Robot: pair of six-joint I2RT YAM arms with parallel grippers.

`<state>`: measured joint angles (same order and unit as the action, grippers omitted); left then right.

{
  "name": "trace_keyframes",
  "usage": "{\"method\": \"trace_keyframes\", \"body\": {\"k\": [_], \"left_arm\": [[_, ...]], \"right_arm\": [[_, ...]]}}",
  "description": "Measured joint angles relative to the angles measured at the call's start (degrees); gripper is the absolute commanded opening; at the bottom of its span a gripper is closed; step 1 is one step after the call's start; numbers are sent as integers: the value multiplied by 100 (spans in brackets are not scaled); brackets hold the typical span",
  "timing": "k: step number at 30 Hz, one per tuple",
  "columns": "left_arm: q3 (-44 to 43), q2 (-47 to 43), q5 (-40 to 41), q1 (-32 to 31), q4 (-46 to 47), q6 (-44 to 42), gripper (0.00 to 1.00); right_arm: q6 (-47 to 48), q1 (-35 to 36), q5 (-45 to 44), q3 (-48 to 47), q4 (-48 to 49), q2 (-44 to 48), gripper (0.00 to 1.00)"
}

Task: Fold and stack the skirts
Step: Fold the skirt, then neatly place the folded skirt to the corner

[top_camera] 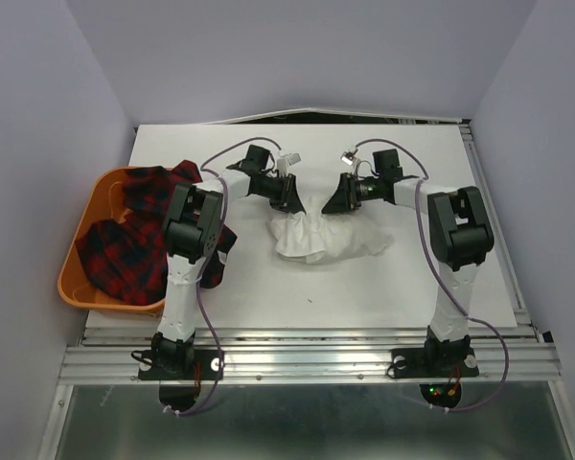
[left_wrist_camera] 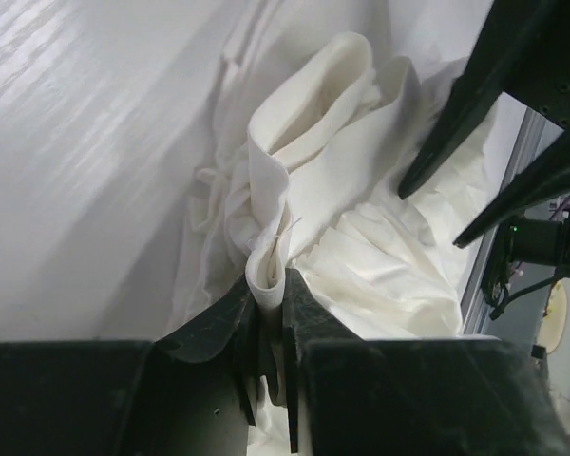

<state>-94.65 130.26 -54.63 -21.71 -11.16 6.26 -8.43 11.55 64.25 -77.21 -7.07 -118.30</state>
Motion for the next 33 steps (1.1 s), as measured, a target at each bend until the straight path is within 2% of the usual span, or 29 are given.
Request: {"method": "trace_keyframes", "body": {"k": [1,4,10,15,22,27,33], "left_arm": [[0,55,-7,28,2,20,32],[-114,203,-15,101,-120,4,45],[-48,0,308,155,-44,-155,58],[588,-824,651,400,302,-57,62],[671,-1705,935,649,933,-15,60],[820,-1821,656,284,1285,142,53],[1019,-1360,358,-166,1530,555,50]], "right_arm": [[-101,42,-48,0,199,-72,40],[-278,122,-256,0,557,-267,40],[-308,166,-595,2,723,-691,40],[-302,164,-651,2,750,-732,39],[-304,164,-658,2,739,-732,40],[-321,164,-658,4,739,-730,41],[-317,164,-695,11,704,-708,43]]}}
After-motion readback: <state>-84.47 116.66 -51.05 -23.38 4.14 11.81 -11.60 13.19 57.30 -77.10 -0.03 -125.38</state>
